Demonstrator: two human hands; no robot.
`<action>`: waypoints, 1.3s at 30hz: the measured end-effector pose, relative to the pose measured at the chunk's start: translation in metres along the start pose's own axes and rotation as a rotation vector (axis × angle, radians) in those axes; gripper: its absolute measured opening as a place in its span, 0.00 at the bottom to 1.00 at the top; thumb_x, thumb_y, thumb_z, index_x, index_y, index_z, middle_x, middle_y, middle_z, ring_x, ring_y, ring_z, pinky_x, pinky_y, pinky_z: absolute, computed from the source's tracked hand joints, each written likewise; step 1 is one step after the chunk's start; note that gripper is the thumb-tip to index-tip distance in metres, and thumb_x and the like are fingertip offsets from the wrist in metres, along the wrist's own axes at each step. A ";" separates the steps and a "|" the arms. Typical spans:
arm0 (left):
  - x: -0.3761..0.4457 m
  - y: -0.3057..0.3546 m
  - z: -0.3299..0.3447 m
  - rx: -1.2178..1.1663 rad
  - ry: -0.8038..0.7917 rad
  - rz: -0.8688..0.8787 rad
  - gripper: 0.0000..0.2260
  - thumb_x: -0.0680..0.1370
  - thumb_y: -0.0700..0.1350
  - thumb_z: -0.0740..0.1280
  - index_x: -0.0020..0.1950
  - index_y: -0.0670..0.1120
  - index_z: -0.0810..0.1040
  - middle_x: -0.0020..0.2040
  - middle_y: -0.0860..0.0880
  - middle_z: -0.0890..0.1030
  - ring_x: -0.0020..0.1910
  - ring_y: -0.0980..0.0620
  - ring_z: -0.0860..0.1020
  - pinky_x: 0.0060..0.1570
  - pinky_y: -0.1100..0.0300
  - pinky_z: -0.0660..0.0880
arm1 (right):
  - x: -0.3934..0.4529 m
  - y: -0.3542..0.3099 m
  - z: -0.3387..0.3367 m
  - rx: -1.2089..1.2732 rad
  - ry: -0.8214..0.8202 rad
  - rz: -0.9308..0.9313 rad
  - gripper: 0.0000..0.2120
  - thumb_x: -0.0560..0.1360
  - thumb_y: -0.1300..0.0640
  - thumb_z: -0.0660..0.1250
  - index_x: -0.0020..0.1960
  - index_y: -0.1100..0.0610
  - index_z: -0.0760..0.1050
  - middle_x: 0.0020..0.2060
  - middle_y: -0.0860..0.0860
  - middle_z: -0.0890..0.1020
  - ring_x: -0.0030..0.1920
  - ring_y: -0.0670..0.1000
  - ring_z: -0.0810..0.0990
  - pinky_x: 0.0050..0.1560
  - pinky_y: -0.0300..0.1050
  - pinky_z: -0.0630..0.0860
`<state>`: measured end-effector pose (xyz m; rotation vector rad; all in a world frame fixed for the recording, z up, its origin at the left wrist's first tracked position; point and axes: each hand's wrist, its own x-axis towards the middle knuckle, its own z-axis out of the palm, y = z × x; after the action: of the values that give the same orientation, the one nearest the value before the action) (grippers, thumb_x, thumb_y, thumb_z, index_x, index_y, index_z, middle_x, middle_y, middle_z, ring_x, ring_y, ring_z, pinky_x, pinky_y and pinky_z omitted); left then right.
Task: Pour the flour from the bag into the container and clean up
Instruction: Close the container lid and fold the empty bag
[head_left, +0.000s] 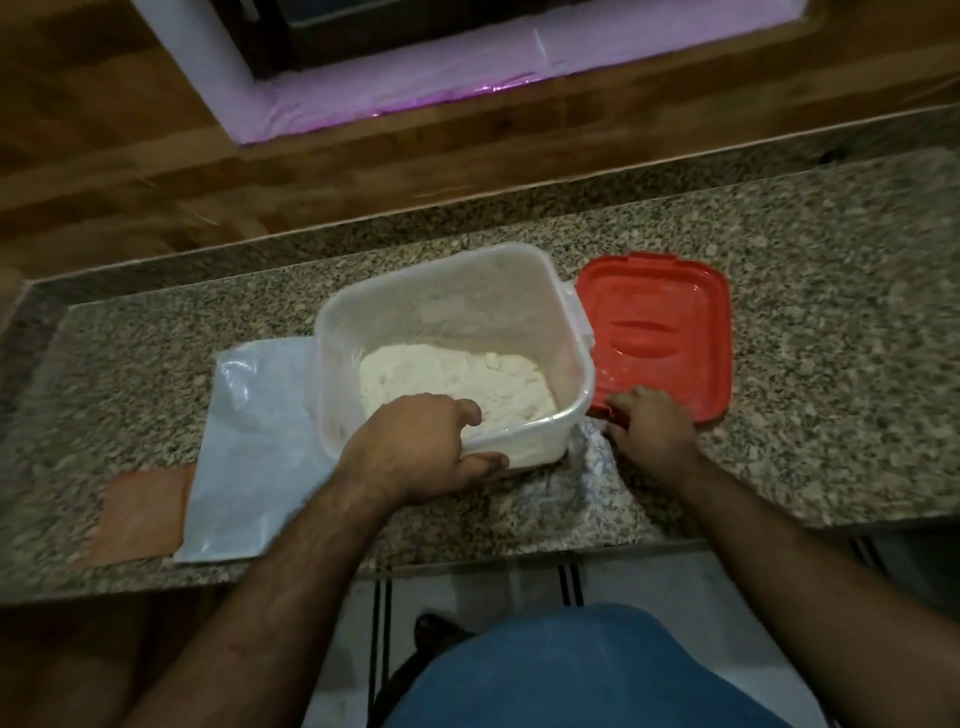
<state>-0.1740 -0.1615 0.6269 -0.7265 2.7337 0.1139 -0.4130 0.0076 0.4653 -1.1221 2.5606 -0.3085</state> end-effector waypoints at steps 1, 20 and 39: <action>0.000 0.000 0.000 -0.006 -0.003 -0.008 0.32 0.76 0.75 0.64 0.73 0.56 0.77 0.62 0.52 0.85 0.58 0.48 0.83 0.52 0.53 0.77 | 0.001 0.002 0.002 -0.040 0.016 -0.009 0.16 0.74 0.50 0.74 0.61 0.48 0.85 0.53 0.54 0.84 0.55 0.61 0.81 0.55 0.55 0.81; -0.009 -0.006 -0.002 -0.246 0.173 0.064 0.40 0.73 0.82 0.59 0.71 0.54 0.81 0.67 0.57 0.81 0.67 0.55 0.73 0.66 0.52 0.75 | -0.007 -0.100 -0.178 0.346 0.742 -0.410 0.18 0.73 0.53 0.64 0.56 0.57 0.86 0.51 0.53 0.88 0.53 0.60 0.83 0.55 0.59 0.77; -0.025 -0.096 -0.064 -1.711 0.780 -0.390 0.14 0.88 0.54 0.61 0.67 0.48 0.80 0.58 0.46 0.89 0.59 0.46 0.87 0.55 0.49 0.84 | -0.010 -0.158 -0.192 1.553 0.002 -0.073 0.16 0.88 0.53 0.59 0.69 0.58 0.78 0.57 0.59 0.88 0.61 0.61 0.86 0.59 0.57 0.84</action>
<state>-0.1232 -0.2431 0.6962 -1.8754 2.2968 2.6548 -0.3734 -0.0771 0.6956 -0.4969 1.4026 -1.8117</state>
